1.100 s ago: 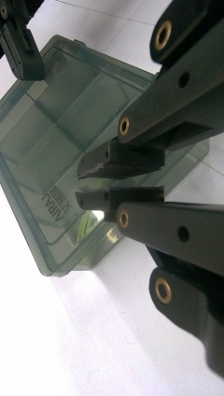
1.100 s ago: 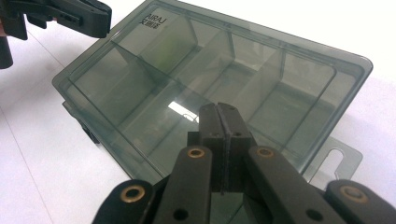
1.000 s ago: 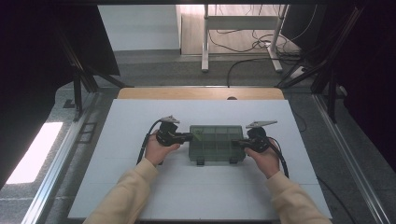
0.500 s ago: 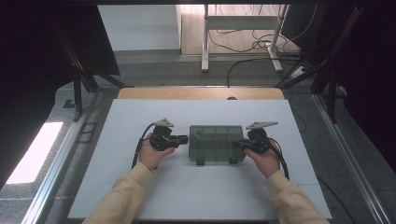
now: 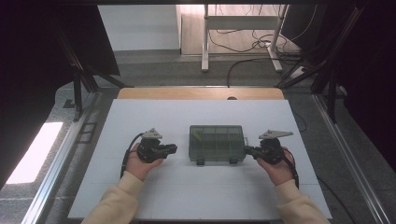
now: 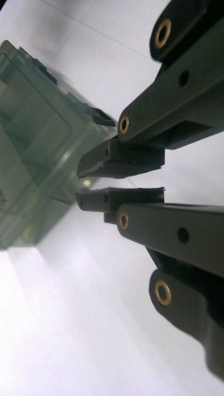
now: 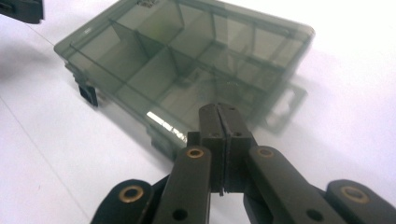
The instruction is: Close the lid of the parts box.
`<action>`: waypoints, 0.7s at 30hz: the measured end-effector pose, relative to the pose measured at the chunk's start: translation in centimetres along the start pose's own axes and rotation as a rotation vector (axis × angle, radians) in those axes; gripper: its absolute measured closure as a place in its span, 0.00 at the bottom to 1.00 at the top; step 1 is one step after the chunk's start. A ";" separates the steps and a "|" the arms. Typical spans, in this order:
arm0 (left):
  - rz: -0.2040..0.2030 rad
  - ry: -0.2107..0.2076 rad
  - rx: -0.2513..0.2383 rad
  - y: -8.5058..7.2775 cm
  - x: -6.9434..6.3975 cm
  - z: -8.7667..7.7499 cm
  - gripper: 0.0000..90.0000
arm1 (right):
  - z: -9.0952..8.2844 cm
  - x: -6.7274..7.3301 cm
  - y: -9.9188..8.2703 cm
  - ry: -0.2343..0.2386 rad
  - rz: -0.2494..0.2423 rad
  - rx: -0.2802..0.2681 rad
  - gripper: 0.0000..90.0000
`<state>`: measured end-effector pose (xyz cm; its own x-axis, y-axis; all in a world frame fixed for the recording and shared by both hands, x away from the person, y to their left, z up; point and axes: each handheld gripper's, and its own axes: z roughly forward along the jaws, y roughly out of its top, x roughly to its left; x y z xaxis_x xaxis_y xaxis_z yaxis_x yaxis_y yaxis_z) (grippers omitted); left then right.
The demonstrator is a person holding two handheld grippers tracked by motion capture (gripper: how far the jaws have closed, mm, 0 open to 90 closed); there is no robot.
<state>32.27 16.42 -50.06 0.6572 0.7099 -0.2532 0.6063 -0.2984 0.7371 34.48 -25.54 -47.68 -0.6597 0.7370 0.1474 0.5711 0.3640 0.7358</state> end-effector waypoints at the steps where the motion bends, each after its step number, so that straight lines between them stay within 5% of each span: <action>1: -0.006 0.007 -0.007 -0.4 0.0 -0.3 0.89 | -0.3 -0.1 -0.3 0.001 0.003 -0.004 0.93; 5: -0.035 0.076 -0.036 -2.2 0.3 -1.5 0.55 | -1.2 -0.4 -1.3 -0.022 0.018 -0.038 0.61; 8: -0.052 0.118 -0.034 -3.7 0.5 -2.3 0.40 | -1.5 -0.6 -2.3 -0.033 0.015 -0.014 0.45; 15: -0.045 0.154 -0.028 -5.7 0.8 -3.9 0.30 | -2.4 -1.2 -4.4 -0.088 0.027 -0.015 0.24; 21: -0.057 0.148 -0.035 -5.8 1.3 -3.9 0.27 | -2.3 -1.8 -5.2 -0.109 0.017 -0.012 0.20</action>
<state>27.84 21.57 -52.27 0.5475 0.8120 -0.2024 0.6231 -0.2341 0.7463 31.58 -30.05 -50.30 -0.5929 0.8005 0.0874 0.5753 0.3452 0.7415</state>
